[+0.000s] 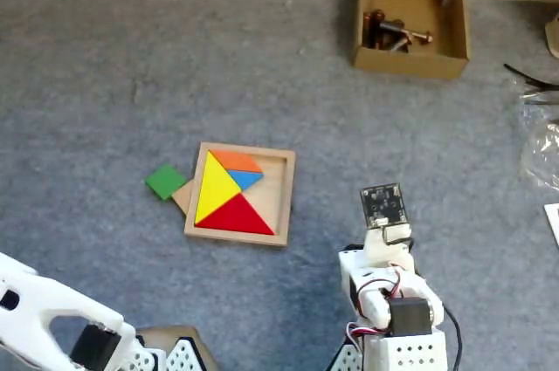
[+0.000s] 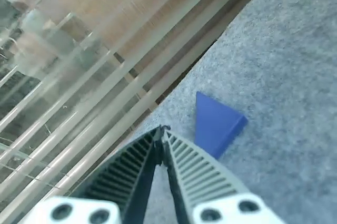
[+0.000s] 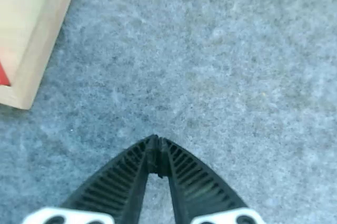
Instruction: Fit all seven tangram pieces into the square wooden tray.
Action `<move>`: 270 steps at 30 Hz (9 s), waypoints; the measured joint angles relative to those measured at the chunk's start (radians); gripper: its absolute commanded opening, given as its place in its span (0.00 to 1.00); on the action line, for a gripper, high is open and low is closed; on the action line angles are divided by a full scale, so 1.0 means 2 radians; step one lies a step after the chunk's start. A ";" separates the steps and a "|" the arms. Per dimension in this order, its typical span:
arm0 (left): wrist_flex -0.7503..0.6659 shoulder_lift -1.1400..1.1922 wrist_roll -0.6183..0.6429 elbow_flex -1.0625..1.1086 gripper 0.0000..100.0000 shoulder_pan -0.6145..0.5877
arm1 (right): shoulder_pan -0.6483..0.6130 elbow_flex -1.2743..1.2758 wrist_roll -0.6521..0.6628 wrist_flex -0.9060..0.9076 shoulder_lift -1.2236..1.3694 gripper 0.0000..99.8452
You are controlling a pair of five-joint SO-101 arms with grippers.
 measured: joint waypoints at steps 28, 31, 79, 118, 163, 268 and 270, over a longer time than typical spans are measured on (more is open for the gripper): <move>-0.034 0.012 0.002 0.094 0.01 0.003 | 0.000 0.000 0.000 0.000 0.000 0.01; -0.034 0.008 0.002 0.103 0.01 0.003 | 0.000 0.000 0.000 0.000 0.000 0.01; 0.265 0.008 0.061 -0.033 0.01 0.013 | 0.000 0.000 0.000 0.000 0.000 0.01; 0.694 -0.142 0.105 -0.031 0.01 0.147 | 0.000 0.000 0.000 0.000 0.000 0.01; 0.698 -0.418 0.157 -0.031 0.01 0.229 | 0.000 0.000 0.000 0.000 0.000 0.01; 0.555 -1.424 0.213 0.926 0.01 0.447 | 0.000 0.000 0.000 0.000 0.000 0.01; 0.516 -1.458 0.213 1.003 0.01 0.447 | 0.000 0.000 0.000 0.000 0.000 0.01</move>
